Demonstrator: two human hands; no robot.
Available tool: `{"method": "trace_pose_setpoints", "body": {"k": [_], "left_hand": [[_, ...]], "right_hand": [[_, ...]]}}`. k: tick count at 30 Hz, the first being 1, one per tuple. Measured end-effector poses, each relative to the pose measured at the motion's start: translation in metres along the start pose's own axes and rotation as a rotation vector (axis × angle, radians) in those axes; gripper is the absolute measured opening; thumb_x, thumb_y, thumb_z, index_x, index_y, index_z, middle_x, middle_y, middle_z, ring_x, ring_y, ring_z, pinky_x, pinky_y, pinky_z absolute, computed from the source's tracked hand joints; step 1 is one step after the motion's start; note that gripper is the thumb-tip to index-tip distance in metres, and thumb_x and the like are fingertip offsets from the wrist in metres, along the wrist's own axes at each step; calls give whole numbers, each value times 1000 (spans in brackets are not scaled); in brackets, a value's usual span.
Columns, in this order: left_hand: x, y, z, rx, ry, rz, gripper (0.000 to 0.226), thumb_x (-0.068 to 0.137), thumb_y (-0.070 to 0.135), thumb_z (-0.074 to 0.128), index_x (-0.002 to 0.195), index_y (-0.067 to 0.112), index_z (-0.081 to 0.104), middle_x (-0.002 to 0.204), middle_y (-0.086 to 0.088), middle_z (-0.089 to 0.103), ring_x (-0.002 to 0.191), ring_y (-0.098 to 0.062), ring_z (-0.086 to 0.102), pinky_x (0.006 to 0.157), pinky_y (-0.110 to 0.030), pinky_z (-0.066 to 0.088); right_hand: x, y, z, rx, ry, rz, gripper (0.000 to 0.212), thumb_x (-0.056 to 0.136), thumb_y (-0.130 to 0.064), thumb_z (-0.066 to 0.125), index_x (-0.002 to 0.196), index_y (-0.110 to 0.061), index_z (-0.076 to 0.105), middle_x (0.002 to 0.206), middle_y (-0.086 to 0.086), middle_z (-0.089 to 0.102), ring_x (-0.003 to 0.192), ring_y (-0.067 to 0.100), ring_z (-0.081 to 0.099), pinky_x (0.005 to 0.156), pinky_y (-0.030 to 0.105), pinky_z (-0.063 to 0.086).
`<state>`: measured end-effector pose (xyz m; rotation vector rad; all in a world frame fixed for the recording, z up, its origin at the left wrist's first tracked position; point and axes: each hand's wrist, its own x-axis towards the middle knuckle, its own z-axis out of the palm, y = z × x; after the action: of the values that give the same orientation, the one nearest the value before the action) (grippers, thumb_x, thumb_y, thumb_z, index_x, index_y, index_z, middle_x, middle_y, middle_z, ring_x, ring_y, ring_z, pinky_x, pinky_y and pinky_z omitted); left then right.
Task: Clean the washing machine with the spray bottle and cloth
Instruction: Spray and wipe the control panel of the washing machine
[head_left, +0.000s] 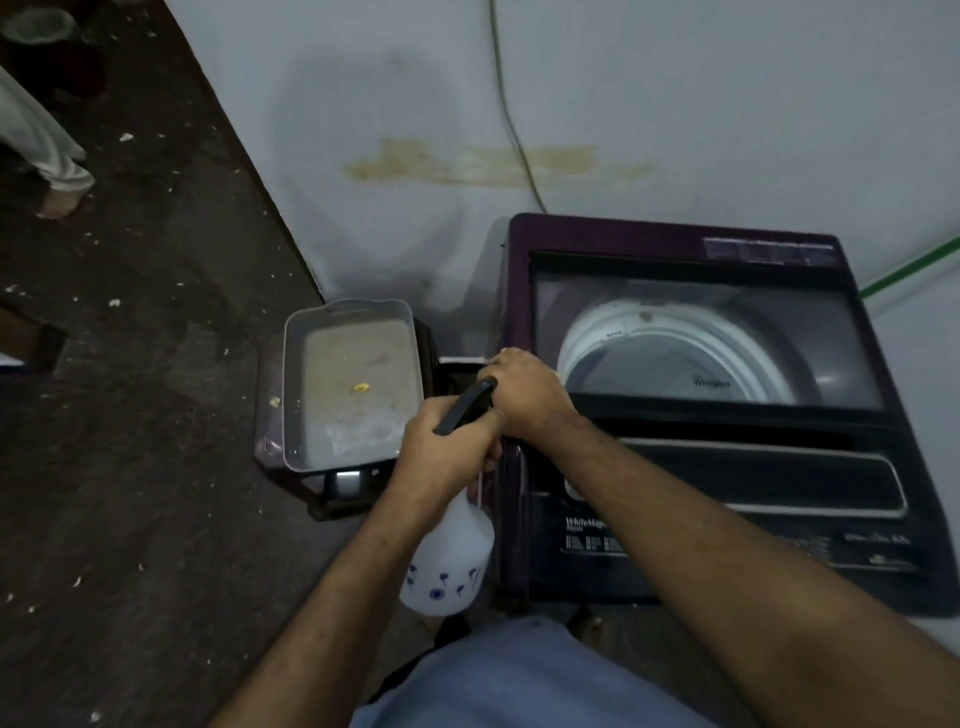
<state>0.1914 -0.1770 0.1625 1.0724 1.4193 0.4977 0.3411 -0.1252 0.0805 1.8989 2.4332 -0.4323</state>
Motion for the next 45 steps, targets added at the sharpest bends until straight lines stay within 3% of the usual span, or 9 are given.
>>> {"method": "trace_pose_setpoints", "body": {"k": [6, 16, 21, 25, 28, 33, 35, 36, 45], "left_hand": [[-32, -15, 9, -7, 24, 10, 29, 88, 9, 64, 59, 13, 66, 54, -4, 62, 51, -17, 58, 47, -26, 41], [-98, -56, 43, -109, 203, -14, 19, 91, 5, 65, 73, 11, 66, 57, -3, 61, 56, -17, 58, 51, -27, 47], [-124, -77, 67, -89, 206, 18, 21, 95, 6, 64, 74, 7, 70, 59, -6, 62, 52, -14, 56, 49, -25, 45], [-136, -92, 94, -78, 160, 0, 9, 93, 6, 64, 90, 1, 71, 65, -8, 63, 56, -16, 58, 51, -25, 46], [-143, -93, 119, -37, 98, 30, 15, 93, 7, 64, 83, -2, 71, 66, -11, 63, 61, -20, 59, 57, -31, 48], [-149, -88, 158, 4, 19, 55, 17, 93, 10, 66, 87, -5, 71, 67, -11, 65, 61, -21, 60, 62, -38, 48], [-148, -90, 164, 11, 16, 52, 12, 92, 11, 68, 90, 0, 70, 65, -8, 65, 59, -18, 60, 62, -37, 49], [-148, -91, 167, 10, 13, 51, 12, 93, 12, 68, 94, 0, 70, 66, -7, 65, 59, -17, 60, 62, -37, 49], [-139, -125, 167, 45, 166, -20, 23, 81, 27, 79, 79, 10, 65, 62, -6, 60, 56, -21, 56, 53, -31, 45]], "right_hand": [[-39, -21, 19, -91, -39, -65, 15, 86, -25, 60, 80, -15, 70, 87, 5, 72, 93, 25, 65, 94, 38, 49], [-137, -49, 36, 267, 122, -93, 10, 85, -19, 71, 90, -11, 73, 98, 5, 69, 100, 19, 61, 80, 28, 42], [-180, -39, 66, 364, 145, -208, 35, 80, -14, 74, 114, -9, 71, 130, 12, 65, 126, 27, 57, 116, 39, 40], [-228, -17, 64, 334, 223, -224, 46, 83, -14, 74, 129, -10, 66, 143, 13, 58, 136, 28, 51, 119, 38, 34], [-259, -4, 67, 251, 361, -155, 35, 83, -9, 75, 117, -9, 72, 142, 11, 60, 137, 29, 51, 118, 41, 33], [-284, 13, 72, 396, 269, 116, 57, 97, -16, 60, 152, -12, 43, 163, 11, 34, 152, 26, 29, 121, 34, 16], [-286, 12, 69, 458, 256, 149, 61, 96, -20, 61, 153, -12, 42, 165, 13, 30, 152, 30, 28, 124, 48, 27], [-289, 14, 69, 476, 270, 150, 58, 96, -17, 61, 151, -11, 45, 164, 14, 33, 152, 31, 30, 126, 42, 22], [-346, 46, 80, 1014, 828, 497, 37, 107, -7, 46, 136, -21, 64, 150, -14, 52, 148, 2, 33, 122, 33, 33]]}}
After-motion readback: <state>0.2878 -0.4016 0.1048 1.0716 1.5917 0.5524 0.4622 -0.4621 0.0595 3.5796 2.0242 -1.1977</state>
